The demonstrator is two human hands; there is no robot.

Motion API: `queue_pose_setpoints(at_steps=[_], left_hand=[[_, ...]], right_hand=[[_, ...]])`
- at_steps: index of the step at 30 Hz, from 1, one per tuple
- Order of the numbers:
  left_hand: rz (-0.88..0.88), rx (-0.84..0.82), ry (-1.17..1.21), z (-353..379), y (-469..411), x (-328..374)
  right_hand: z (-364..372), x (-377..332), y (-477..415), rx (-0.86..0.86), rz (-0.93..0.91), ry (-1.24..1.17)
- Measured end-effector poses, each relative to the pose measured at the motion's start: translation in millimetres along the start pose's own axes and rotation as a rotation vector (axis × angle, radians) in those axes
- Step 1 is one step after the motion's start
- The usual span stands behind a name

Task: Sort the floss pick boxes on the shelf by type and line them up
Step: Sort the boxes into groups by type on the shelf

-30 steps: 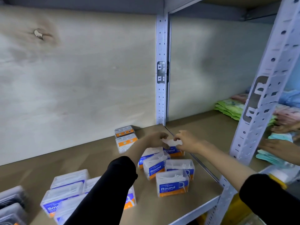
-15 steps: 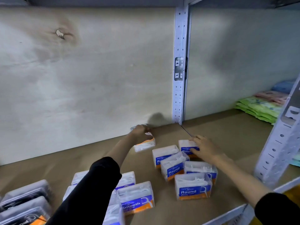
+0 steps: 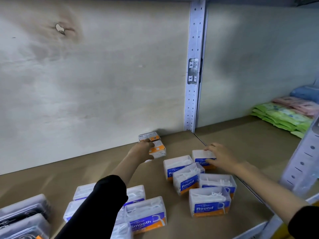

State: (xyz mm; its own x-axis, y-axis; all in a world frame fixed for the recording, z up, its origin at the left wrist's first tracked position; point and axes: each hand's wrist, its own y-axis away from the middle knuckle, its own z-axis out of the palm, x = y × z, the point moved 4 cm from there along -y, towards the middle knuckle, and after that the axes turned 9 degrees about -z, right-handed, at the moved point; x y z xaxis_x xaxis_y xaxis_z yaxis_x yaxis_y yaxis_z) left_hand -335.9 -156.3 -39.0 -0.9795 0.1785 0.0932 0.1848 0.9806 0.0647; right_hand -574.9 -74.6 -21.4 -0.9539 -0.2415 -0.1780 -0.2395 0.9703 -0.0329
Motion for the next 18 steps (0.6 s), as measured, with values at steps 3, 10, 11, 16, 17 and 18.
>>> queue_pose_setpoints(at_steps=[3, 10, 11, 16, 17, 18], left_hand=[[0.03, 0.016, -0.005, 0, -1, -2], [0.082, 0.038, -0.046, 4, 1, -9], [0.084, 0.036, -0.046, 5, 1, -10], [0.084, 0.016, -0.072, 8, -2, -13], [0.088, 0.015, -0.093, 8, -4, -12], [0.095, 0.015, -0.12, 8, -5, -12]], right_hand=[[-5, 0, -7, -0.015, 0.012, -0.019], [-28, -33, -54, 0.049, -0.072, -0.053], [-28, -40, -63, 0.055, -0.09, -0.065], [-17, -82, -120, 0.032, -0.168, -0.057], [-12, -91, -131, 0.021, -0.191, -0.055], [-7, -99, -142, 0.007, -0.215, -0.049]])
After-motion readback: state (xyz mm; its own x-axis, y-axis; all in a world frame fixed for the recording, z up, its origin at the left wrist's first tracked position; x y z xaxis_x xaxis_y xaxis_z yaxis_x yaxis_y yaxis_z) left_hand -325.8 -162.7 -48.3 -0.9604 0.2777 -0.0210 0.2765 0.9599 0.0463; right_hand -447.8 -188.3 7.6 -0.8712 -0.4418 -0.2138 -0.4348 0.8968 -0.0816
